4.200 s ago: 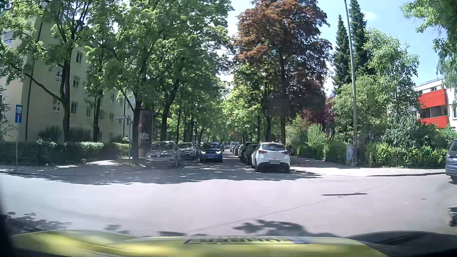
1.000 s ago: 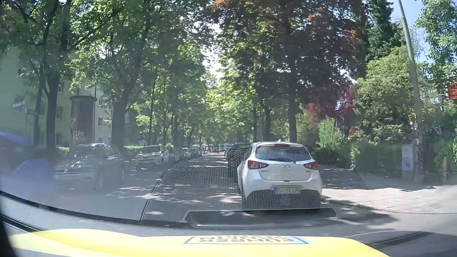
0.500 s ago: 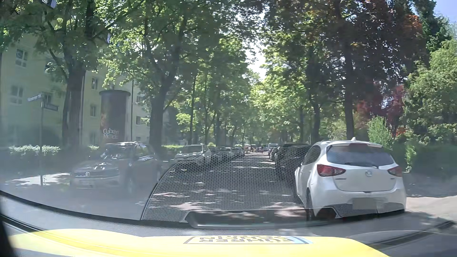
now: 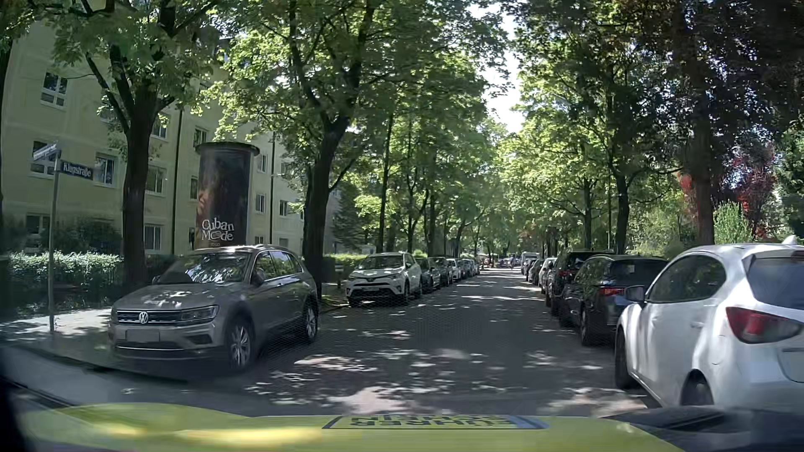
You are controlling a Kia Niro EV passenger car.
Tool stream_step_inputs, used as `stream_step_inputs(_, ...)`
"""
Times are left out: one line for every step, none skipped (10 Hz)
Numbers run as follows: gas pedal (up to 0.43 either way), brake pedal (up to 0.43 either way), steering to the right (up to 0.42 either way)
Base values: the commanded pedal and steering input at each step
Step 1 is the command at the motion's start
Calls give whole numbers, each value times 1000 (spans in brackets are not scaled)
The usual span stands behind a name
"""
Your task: Follow the waypoints while adhering to traffic rules and regulations
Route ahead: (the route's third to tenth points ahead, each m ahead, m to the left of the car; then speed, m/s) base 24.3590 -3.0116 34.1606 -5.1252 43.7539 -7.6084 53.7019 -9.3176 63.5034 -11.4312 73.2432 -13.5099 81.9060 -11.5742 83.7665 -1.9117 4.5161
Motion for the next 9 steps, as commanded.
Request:
stream_step_inputs(268,0,18)
stream_step_inputs(268,0,51)
stream_step_inputs(268,0,70)
stream_step_inputs(268,0,82)
stream_step_inputs(268,0,86)
stream_step_inputs(268,0,86)
stream_step_inputs(260,0,86)
stream_step_inputs(260,0,86)
stream_step_inputs(260,0,86)
